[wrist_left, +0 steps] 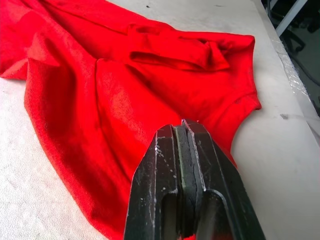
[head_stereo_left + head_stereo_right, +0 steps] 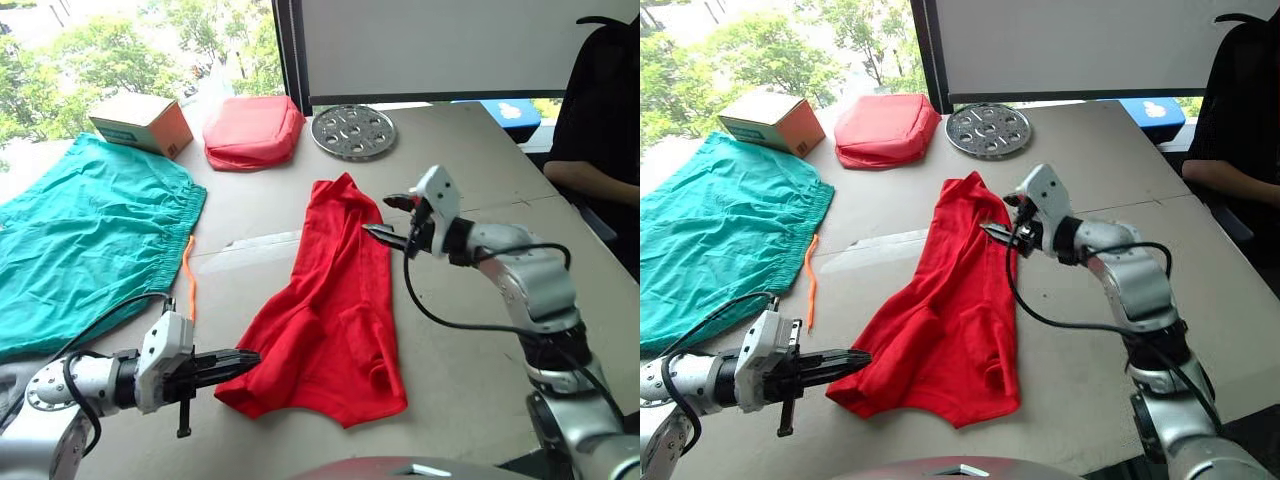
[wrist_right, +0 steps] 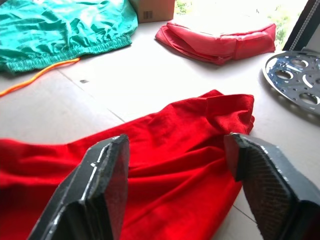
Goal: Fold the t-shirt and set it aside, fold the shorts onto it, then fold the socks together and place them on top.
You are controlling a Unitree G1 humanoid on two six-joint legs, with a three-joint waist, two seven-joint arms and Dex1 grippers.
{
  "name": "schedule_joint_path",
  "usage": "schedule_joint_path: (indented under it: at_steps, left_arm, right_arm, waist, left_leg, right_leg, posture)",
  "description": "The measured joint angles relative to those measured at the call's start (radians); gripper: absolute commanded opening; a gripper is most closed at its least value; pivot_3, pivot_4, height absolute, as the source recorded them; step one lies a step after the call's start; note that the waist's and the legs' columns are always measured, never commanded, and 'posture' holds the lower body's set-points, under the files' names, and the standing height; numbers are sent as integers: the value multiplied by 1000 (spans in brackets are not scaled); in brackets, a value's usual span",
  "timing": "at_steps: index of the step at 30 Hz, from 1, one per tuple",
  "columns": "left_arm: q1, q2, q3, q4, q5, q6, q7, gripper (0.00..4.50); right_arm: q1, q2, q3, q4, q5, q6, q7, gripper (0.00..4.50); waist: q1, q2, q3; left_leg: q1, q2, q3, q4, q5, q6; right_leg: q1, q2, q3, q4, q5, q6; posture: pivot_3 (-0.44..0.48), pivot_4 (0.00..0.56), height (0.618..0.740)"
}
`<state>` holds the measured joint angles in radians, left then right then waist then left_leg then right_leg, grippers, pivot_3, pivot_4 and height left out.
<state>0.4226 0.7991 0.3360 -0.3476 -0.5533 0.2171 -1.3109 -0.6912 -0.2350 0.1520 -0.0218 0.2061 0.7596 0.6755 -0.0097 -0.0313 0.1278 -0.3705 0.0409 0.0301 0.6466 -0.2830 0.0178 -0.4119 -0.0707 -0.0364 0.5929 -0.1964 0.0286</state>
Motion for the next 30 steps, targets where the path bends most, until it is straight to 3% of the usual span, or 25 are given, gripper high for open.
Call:
schedule_joint_path:
  at_steps: [3,4,11,15,18,21,22,24,26,29,30]
  left_arm:
    - [39,-10,4,-10,1,-4,22,0]
    - [47,-14,5,-18,2,-5,31,0]
    - [91,-48,6,-110,-1,15,114,0]
    - [103,-48,6,-133,-7,40,142,0]
    - [103,-48,6,-142,-13,52,150,0]
    - [89,-43,8,-142,-22,61,148,0]
    - [82,-24,7,-136,-26,62,127,0]
    - [81,2,16,-115,-28,55,94,0]
    - [85,37,47,-71,-26,15,29,1139]
    - [82,47,82,12,-1,-99,-60,2438]
    - [88,48,94,39,7,-129,-78,2801]
  right_arm:
    - [-138,78,6,341,-37,-53,-60,286]
    - [-184,98,0,458,-50,-82,-88,104]
    - [-376,150,-111,948,-78,-336,-255,104]
    - [-387,123,-199,973,-48,-363,-304,104]
    - [-332,98,-231,861,-10,-275,-286,104]
    - [-150,31,-157,547,7,-211,-163,934]
    - [-5,-48,-94,308,17,-208,-69,1599]
    - [130,-149,-41,101,27,-233,31,2088]
    - [343,-338,17,-201,16,-344,182,3124]
    - [629,-564,32,-397,-79,-588,291,4433]
    - [680,-595,33,-403,-103,-641,308,4500]
  waist:
    - [-4,0,0]
    - [-5,1,0]
    - [-6,1,1]
    - [-7,1,1]
    - [-7,1,0]
    - [0,2,0]
    - [7,2,0]
    - [10,4,0]
    - [15,4,-1]
    - [18,3,-2]
    - [13,2,-2]
  left_leg:
    - [-2,-1,1,-1,0,0]
    - [-3,-1,1,0,0,0]
    - [-5,-2,0,3,0,0]
    - [-5,-2,-1,3,0,0]
    - [-5,-2,-2,2,0,0]
    - [-8,-2,-6,3,0,0]
    - [-9,-2,-7,3,0,1]
    - [-9,-3,-8,3,-1,2]
    - [-7,-3,-7,3,-1,2]
    - [-5,-2,-5,4,-1,2]
    - [-3,-1,-3,4,-1,2]
  right_leg:
    - [-1,0,0,-1,0,0]
    - [-1,-1,0,-1,0,0]
    - [-1,-1,1,-1,0,0]
    - [0,0,1,-1,0,0]
    - [0,0,0,-1,0,1]
    - [0,0,-3,-1,0,1]
    - [0,-1,-4,-2,1,2]
    - [0,-1,-3,-2,0,2]
    - [1,-1,-3,-3,-5,9]
    - [1,-1,-3,-2,-7,12]
    - [2,0,-2,-2,-7,12]
  posture:
    - [0,150,740]
    - [0,150,740]
    - [0,150,740]
    - [0,150,740]
    - [0,150,740]
    - [0,150,740]
    - [0,150,740]
    - [0,150,740]
    - [0,150,740]
    - [0,150,740]
    - [0,150,740]
